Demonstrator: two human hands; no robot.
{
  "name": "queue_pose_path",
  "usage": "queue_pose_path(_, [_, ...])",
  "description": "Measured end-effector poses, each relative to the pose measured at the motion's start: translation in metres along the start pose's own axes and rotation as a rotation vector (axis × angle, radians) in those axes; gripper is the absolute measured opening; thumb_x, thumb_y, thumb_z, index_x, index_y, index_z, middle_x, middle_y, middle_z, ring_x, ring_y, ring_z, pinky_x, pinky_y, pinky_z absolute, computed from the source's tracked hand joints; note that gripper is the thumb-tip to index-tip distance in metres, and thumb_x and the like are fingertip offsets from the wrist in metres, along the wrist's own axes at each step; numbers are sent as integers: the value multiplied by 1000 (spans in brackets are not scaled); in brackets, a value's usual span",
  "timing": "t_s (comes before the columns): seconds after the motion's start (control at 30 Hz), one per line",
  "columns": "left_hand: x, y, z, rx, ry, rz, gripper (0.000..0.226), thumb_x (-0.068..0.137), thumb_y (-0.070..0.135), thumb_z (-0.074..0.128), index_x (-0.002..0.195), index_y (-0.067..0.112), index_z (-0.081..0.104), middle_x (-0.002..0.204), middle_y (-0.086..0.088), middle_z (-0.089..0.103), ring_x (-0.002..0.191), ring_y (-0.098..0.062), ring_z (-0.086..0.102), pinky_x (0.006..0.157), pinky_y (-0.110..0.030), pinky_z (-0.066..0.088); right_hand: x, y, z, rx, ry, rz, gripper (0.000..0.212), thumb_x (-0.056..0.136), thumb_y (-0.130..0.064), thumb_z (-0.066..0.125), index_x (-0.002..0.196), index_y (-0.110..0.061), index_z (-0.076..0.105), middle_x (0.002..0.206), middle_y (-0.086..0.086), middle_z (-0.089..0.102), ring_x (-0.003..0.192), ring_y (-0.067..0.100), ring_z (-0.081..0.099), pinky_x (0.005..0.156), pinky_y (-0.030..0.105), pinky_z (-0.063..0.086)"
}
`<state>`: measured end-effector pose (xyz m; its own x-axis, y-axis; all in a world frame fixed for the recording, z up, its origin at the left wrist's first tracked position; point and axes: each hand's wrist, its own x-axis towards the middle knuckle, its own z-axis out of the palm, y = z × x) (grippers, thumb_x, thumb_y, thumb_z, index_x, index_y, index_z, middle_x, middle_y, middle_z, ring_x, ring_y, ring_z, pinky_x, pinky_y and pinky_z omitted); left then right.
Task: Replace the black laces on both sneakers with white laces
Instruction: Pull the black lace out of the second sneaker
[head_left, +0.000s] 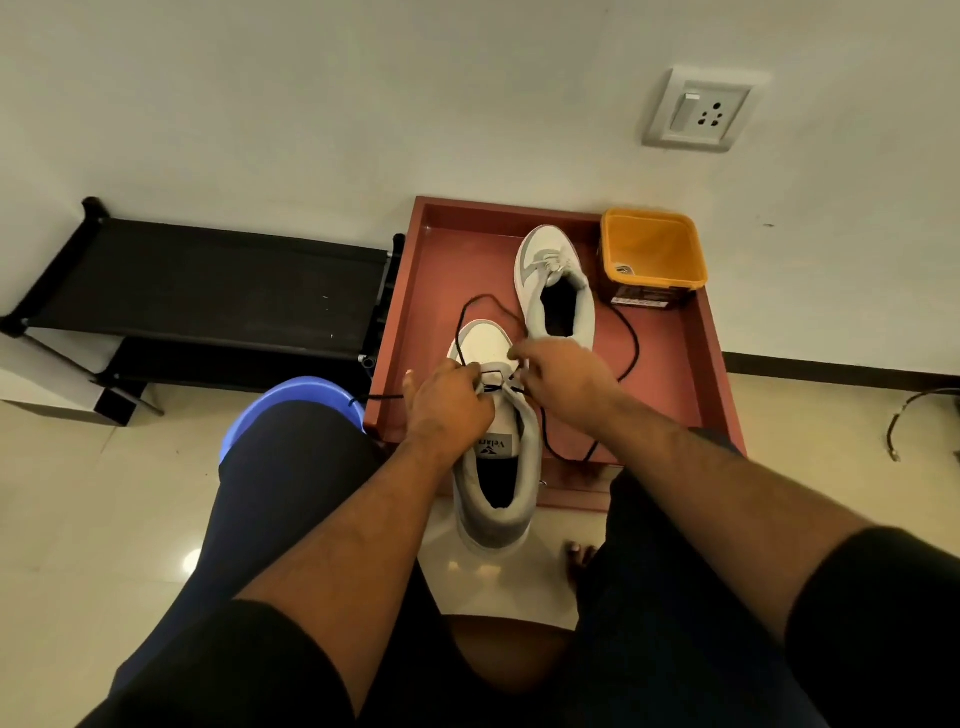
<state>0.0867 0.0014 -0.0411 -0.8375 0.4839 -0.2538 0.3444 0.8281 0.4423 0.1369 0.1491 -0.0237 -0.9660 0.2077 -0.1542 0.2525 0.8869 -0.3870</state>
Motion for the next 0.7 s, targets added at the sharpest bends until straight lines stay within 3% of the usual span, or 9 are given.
queue_pose_path(0.07, [0, 1, -1, -5, -4, -1, 41, 90, 27, 49, 130, 19, 55, 130, -3, 52, 122, -22, 50, 116, -52, 6, -4, 4, 17, -39, -74, 8, 28, 93, -18, 48, 117, -25, 61, 109, 3, 66, 99, 27, 63, 74, 33, 49])
queue_pose_path(0.2, [0, 0, -1, -18, -5, -2, 41, 91, 28, 50, 131, 19, 55, 131, -3, 52, 122, -21, 49, 117, -52, 3, 14, 6, 12, -214, -46, -37, 20, 95, -17, 48, 102, -17, 67, 102, 6, 66, 90, 28, 63, 65, 31, 44])
queue_pose_path(0.3, [1, 0, 1, -22, 7, -2, 41, 91, 29, 50, 130, 19, 56, 129, -2, 54, 121, -20, 50, 117, -51, 3, 29, 8, -20, -333, 27, -90, 25, 96, -20, 45, 107, -21, 68, 105, 4, 66, 94, 28, 63, 66, 32, 46])
queue_pose_path(0.4, [1, 0, 1, -17, 4, -2, 42, 92, 30, 51, 132, 19, 55, 129, -2, 54, 122, -20, 50, 118, -51, 1, 44, 12, -66, -336, 196, -107, 25, 93, -22, 48, 103, -20, 70, 104, 7, 68, 94, 32, 62, 69, 34, 49])
queue_pose_path(0.5, [1, -1, 1, -22, 10, 3, 41, 92, 31, 51, 132, 19, 55, 128, -1, 55, 123, -19, 50, 118, -50, 0, 62, 12, -108, -187, 368, -62, 26, 89, -24, 50, 101, -19, 72, 108, 8, 69, 100, 33, 61, 78, 36, 49])
queue_pose_path(0.63, [1, -1, 0, -14, 11, 6, 39, 92, 29, 51, 130, 18, 56, 128, -1, 56, 122, -18, 50, 118, -49, 1, 86, 9, -155, 121, 705, 13, 27, 88, -27, 53, 100, -17, 74, 106, 1, 72, 98, 18, 65, 83, 23, 48])
queue_pose_path(0.7, [2, -2, 0, -64, 31, 0, 34, 92, 31, 53, 122, 17, 62, 119, 0, 61, 114, -17, 54, 118, -48, 9, 94, 7, -173, 235, 813, 64, 26, 87, -29, 56, 102, -17, 74, 105, -1, 71, 93, 10, 63, 83, 21, 48])
